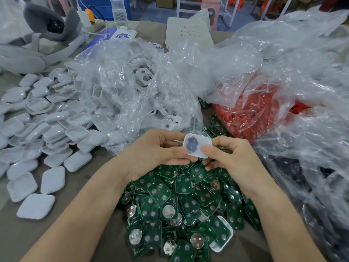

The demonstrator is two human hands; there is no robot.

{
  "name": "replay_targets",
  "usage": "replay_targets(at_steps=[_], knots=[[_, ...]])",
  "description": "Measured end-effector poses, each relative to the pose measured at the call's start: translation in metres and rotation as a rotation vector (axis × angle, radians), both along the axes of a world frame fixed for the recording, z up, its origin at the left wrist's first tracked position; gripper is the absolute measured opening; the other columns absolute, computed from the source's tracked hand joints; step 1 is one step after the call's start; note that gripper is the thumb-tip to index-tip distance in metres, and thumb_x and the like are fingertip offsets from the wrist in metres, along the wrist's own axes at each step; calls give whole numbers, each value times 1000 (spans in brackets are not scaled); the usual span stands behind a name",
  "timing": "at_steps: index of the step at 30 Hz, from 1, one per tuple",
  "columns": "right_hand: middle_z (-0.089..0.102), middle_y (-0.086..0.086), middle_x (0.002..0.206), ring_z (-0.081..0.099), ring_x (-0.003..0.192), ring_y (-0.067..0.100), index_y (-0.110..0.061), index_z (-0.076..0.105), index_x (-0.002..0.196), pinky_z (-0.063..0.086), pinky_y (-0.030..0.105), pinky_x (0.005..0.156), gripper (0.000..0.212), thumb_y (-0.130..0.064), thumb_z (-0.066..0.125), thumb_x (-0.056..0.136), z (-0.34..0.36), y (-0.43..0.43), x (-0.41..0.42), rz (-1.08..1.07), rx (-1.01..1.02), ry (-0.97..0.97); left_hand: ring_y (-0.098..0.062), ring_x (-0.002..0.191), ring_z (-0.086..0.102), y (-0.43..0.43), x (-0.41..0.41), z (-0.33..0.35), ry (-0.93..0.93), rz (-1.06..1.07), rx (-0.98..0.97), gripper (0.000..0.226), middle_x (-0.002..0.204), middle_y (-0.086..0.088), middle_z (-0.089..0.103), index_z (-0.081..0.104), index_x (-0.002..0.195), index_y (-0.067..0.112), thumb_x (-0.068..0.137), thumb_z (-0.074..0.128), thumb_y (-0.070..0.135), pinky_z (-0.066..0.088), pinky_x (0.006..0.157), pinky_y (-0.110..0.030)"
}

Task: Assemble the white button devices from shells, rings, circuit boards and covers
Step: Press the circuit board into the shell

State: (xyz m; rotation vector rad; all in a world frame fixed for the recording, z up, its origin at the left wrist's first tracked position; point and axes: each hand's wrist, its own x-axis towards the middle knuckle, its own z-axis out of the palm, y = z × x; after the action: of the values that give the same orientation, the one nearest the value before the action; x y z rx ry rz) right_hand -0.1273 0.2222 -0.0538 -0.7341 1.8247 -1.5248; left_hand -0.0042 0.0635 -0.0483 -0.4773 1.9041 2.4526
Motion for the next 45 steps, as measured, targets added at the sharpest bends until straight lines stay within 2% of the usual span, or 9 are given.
replay_targets(at_steps=[8,14,18,22,26,31,39,42,45], knots=[[67,4,71,62,62,14,-8,72,81,56,27,60,13,-11,63,89,0,0,1,18,-29,-11,-20,93,73,2,0,2,34,17,-33,43,102,-8,76,64,116,21,75,68,11,57,74,-20],[67,6,74,59,57,15,0,70,83,48,22,49,24,-21,65,72,6,2,-2,74,-133,-317,-7,90,72,10,-3,2,178,119,-173,40,97,6,77,69,107,24,68,74,16,54,76,-16],[65,5,75,59,57,13,-5,75,84,51,20,51,18,-19,67,74,6,2,-2,126,-159,-563,-14,87,74,22,-5,-2,283,205,-139,36,96,1,77,70,103,19,67,74,15,56,76,-20],[63,8,76,54,59,12,-3,73,72,50,19,52,23,-19,84,59,4,0,2,231,-192,-862,-12,68,72,32,-6,-1,350,257,-124,32,94,-3,76,69,103,17,71,71,13,55,60,-16],[62,7,83,48,58,10,-3,66,78,46,17,52,18,-17,77,73,1,-3,8,482,-221,-1002,-7,52,66,34,-4,3,417,278,-119,18,62,0,71,69,91,14,73,66,9,52,51,-15],[60,13,84,53,55,17,4,60,84,49,23,47,17,-5,72,77,-1,-5,10,461,-279,-1187,-9,57,69,29,-3,3,394,262,-96,20,66,-3,73,74,87,19,71,68,10,54,55,-14],[59,10,76,50,49,15,3,66,74,46,21,42,27,-7,85,58,3,-3,10,354,-274,-1131,-10,69,71,23,-2,5,410,155,-30,18,84,0,76,78,91,22,74,77,17,55,66,-16],[63,6,73,53,53,9,-3,75,82,45,18,46,27,-13,83,59,5,-2,8,310,-263,-933,-15,80,69,20,-1,5,402,112,-53,20,94,-2,74,76,92,22,79,73,8,54,74,-20],[63,7,83,55,62,8,-8,76,88,46,18,49,22,-18,67,70,5,0,3,192,-207,-614,-23,97,68,19,-2,3,399,93,-115,37,106,1,72,75,88,29,80,61,-4,54,84,-28]])
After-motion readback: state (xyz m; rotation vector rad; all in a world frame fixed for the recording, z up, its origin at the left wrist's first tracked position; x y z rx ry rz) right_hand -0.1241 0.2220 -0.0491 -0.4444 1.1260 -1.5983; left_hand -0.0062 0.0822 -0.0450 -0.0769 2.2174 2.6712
